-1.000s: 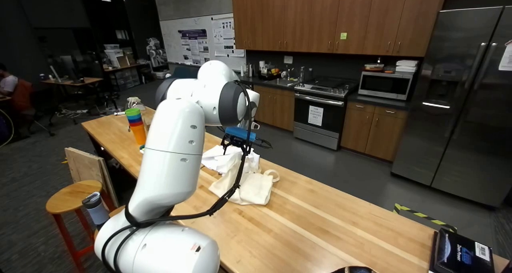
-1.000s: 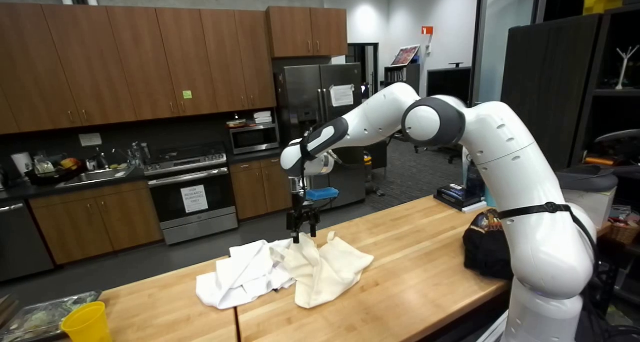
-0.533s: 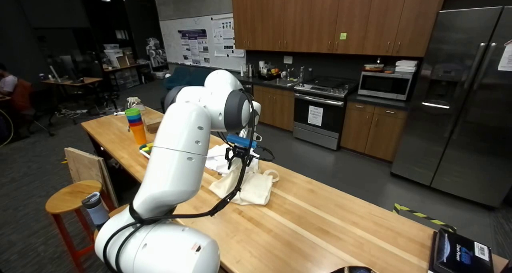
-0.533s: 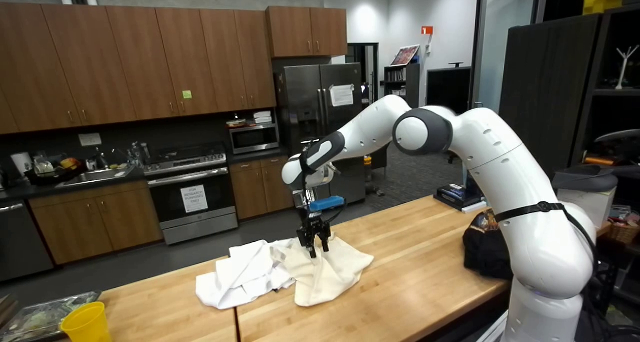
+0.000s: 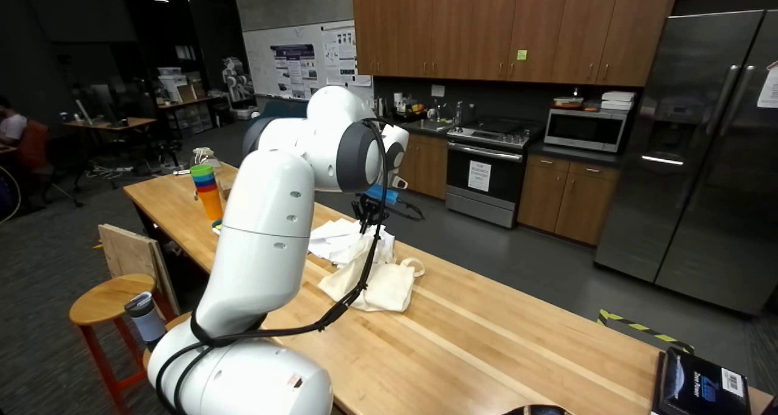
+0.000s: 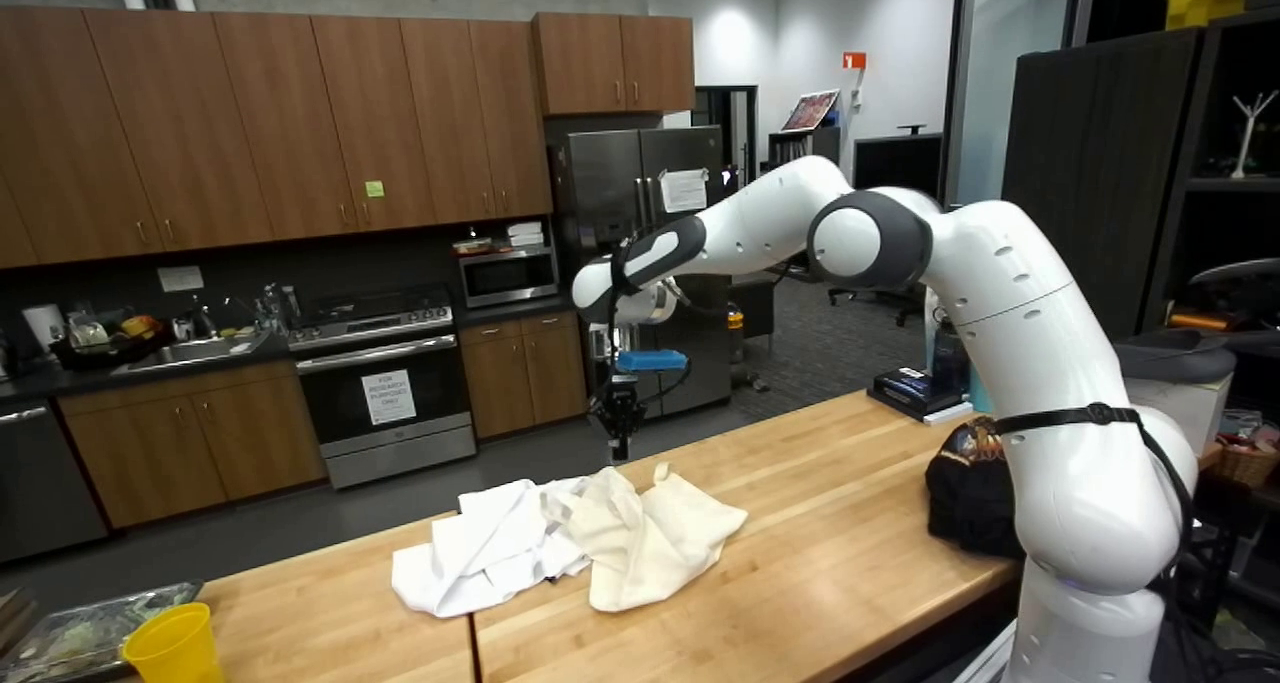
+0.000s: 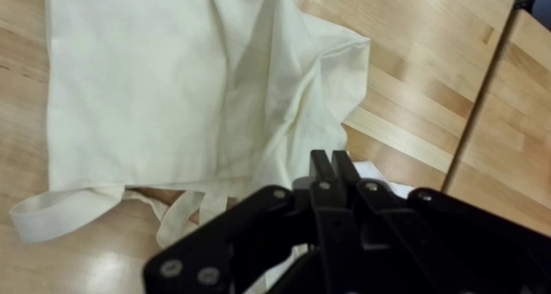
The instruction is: Move the bag and the white towel to the right
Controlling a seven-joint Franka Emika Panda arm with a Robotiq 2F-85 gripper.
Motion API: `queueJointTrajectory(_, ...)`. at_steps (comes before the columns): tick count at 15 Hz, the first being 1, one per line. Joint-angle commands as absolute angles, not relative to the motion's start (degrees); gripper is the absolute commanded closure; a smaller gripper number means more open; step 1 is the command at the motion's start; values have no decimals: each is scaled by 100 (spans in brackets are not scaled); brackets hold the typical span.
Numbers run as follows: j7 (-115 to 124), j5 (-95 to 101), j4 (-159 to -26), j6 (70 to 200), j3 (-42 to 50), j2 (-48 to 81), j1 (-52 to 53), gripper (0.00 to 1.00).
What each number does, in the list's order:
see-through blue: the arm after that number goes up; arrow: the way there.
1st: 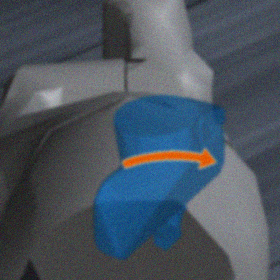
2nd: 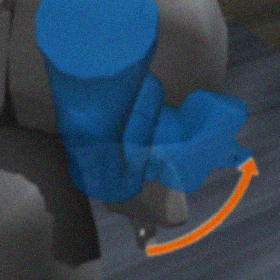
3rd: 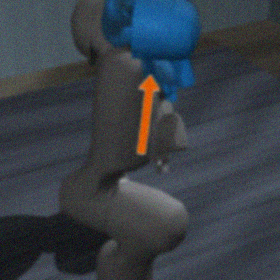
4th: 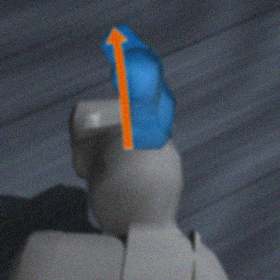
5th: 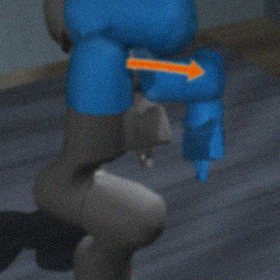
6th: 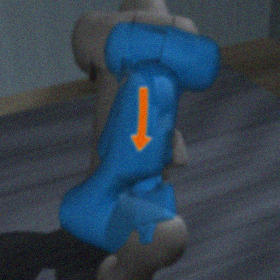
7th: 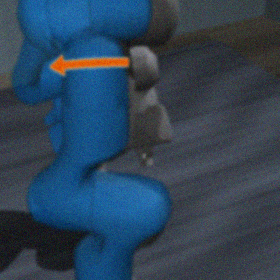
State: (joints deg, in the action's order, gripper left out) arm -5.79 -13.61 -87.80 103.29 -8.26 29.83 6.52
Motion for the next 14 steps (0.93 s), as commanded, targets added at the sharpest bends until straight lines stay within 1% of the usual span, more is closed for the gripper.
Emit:
queueJointTrajectory(1, -587, -1553, -8784, 10331, -838, 2831, 584, 95)
queueJointTrajectory(2, -592, -1685, -8808, 10330, -839, 2693, 528, 95)
queueJointTrajectory(3, -596, -1743, -8854, 10329, -838, 2581, 485, 91)
queueJointTrajectory(5, -600, -1761, -8938, 10332, -838, 2493, 460, 78)
queueJointTrajectory(6, -601, -1762, -8963, 10345, -845, 2495, 462, 49)
queueJointTrajectory(8, -595, -1494, -8911, 10140, -820, 2629, 558, 34)
queueJointTrajectory(9, -483, -1202, -8876, 10091, -759, 2719, 654, 27)
queueJointTrajectory(11, -309, -484, -8825, 10035, -636, 2926, 839, 14)
queueJointTrajectory(12, -309, -265, -8772, 10001, -616, 3082, 872, 5)
queueJointTrajectory(13, -339, -136, -8740, 10031, -605, 3233, 883, 1)
queueJointTrajectory(14, -397, -100, -8771, 10129, -609, 3368, 866, 0)
